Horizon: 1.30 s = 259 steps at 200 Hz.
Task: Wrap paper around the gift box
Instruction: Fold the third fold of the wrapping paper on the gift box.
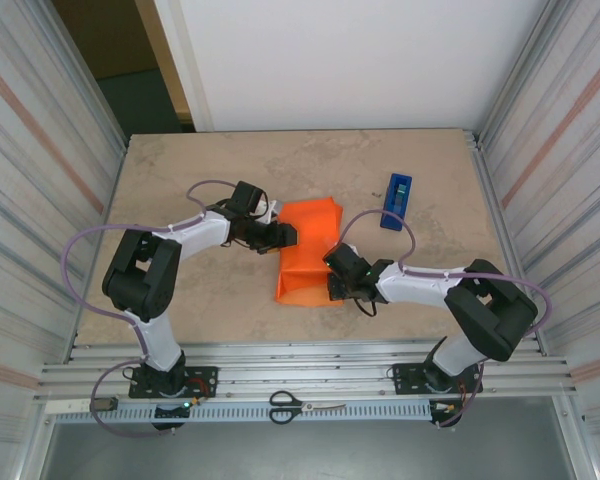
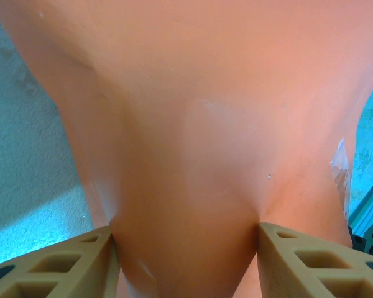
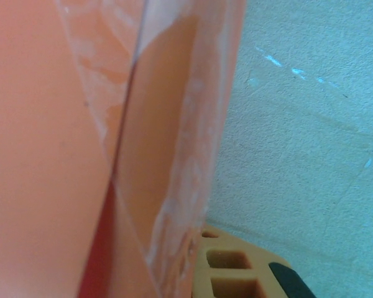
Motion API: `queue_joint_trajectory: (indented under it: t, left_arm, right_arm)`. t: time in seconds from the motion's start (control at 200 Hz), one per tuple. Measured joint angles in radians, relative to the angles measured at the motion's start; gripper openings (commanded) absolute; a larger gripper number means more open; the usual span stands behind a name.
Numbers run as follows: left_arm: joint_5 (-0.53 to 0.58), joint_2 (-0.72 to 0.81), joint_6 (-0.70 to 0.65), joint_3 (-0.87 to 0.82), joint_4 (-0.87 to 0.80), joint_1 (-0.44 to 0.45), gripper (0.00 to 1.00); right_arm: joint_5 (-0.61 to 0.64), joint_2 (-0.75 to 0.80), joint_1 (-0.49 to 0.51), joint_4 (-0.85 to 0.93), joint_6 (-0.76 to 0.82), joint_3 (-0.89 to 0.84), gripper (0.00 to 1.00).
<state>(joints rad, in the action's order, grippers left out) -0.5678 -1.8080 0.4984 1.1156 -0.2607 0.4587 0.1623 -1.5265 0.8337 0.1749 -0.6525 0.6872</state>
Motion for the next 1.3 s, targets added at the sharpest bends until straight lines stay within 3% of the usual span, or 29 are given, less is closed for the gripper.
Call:
queue_joint_trajectory:
  t: [0.09, 0.15, 0.316, 0.526, 0.591, 0.711, 0.947, 1.107, 1.213, 1.298]
  left_arm:
    - [0.0, 0.0, 0.0, 0.0, 0.0, 0.0, 0.55]
    - [0.0, 0.0, 0.0, 0.0, 0.0, 0.0, 0.55]
    - [0.0, 0.0, 0.001, 0.0, 0.001, 0.0, 0.55]
    - [0.0, 0.0, 0.003, 0.0, 0.001, 0.0, 0.55]
    - [0.0, 0.0, 0.003, 0.0, 0.001, 0.0, 0.55]
    - [0.0, 0.0, 0.003, 0.0, 0.0, 0.0, 0.54]
    - [0.0, 0.0, 0.003, 0.0, 0.0, 0.0, 0.54]
    - [0.0, 0.0, 0.003, 0.0, 0.0, 0.0, 0.54]
    - [0.0, 0.0, 0.003, 0.0, 0.0, 0.0, 0.54]
    - [0.0, 0.0, 0.003, 0.0, 0.0, 0.0, 0.54]
  right_arm:
    - [0.008, 0.001, 0.005, 0.001, -0.003, 0.0, 0.1]
    - [0.011, 0.002, 0.007, 0.001, -0.004, 0.0, 0.19]
    - [0.008, 0.027, 0.023, 0.011, -0.014, -0.008, 0.31]
    - [-0.002, 0.066, 0.026, 0.039, -0.018, -0.035, 0.33]
    - [-0.006, 0.067, 0.027, 0.045, -0.02, -0.041, 0.3]
    - [-0.01, 0.067, 0.031, 0.044, -0.025, -0.043, 0.13]
    - [-0.024, 0.063, 0.033, 0.034, -0.044, -0.043, 0.05]
    - [-0.024, 0.072, 0.04, 0.034, -0.046, -0.048, 0.19]
    - [-0.024, 0.124, 0.043, 0.04, -0.044, -0.076, 0.38]
    - [-0.032, 0.182, 0.043, 0.048, -0.026, -0.101, 0.46]
